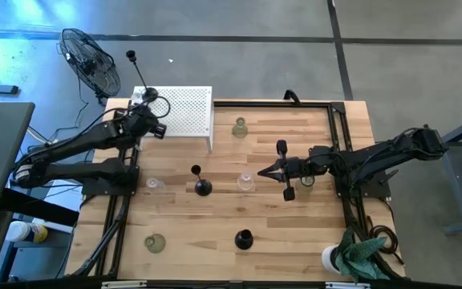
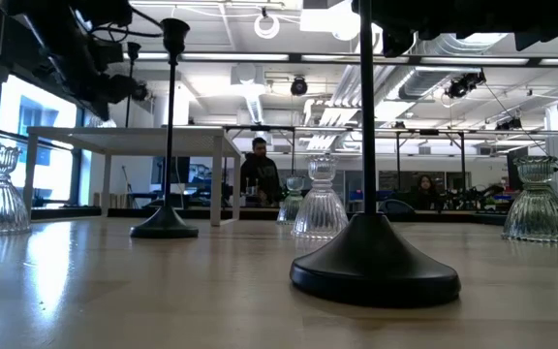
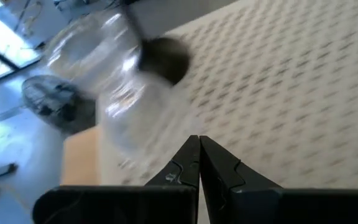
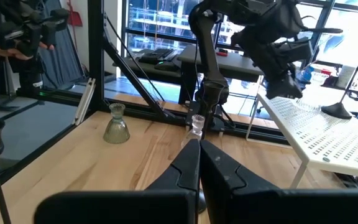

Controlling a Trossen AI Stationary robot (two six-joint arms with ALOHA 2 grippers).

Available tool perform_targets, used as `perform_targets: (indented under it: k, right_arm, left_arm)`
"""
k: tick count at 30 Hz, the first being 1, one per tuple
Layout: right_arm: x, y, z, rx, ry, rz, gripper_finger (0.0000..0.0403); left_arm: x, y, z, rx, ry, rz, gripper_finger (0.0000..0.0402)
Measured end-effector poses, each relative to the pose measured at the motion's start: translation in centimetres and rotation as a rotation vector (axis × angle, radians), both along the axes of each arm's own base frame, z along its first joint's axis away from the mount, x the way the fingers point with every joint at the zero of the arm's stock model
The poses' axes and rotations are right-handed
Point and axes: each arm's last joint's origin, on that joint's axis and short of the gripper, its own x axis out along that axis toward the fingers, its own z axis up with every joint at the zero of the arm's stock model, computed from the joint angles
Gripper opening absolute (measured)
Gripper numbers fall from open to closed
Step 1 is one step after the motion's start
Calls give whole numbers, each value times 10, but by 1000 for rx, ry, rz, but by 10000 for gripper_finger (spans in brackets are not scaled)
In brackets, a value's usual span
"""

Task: Pick & Place candle stick holders
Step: Put the bottom transparent candle holder on the shelf

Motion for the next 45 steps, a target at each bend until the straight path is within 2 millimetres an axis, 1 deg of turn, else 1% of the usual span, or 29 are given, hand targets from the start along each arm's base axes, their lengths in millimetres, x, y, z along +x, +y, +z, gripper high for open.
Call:
perform_targets:
  k: [2,5,9,13,19,29,35,39,42,45]
  right_arm:
    - [0,0,0,0,0,0,1]
    - [0,0,0,0,0,0,2]
    - [0,0,0,0,0,-1,1]
    - [0,0,0,0,-1,0,2]
    - [0,0,0,0,-1,1,2]
    - [0,0,0,1,-1,16,1]
    - [0,1,0,1,-1,20,2]
    - [0,1,0,0,-1,20,1]
    - [0,1,0,0,-1,20,2]
    - [0,1,0,0,1,20,1]
  left_arm:
    - [-8,-4,-2,-17,25,29,1]
    - [-19,-7,-5,-2,75,125,1]
    - [-21,-7,-4,49,66,195,1]
    - [-17,-4,-5,83,56,227,1]
    - [-4,3,-5,124,51,227,1]
    - [11,12,-14,146,100,257,1]
    - [16,14,-13,144,103,227,1]
    - [13,10,-5,105,68,178,1]
    - [14,1,-2,52,63,80,1]
    - [15,-15,0,16,50,-49,1]
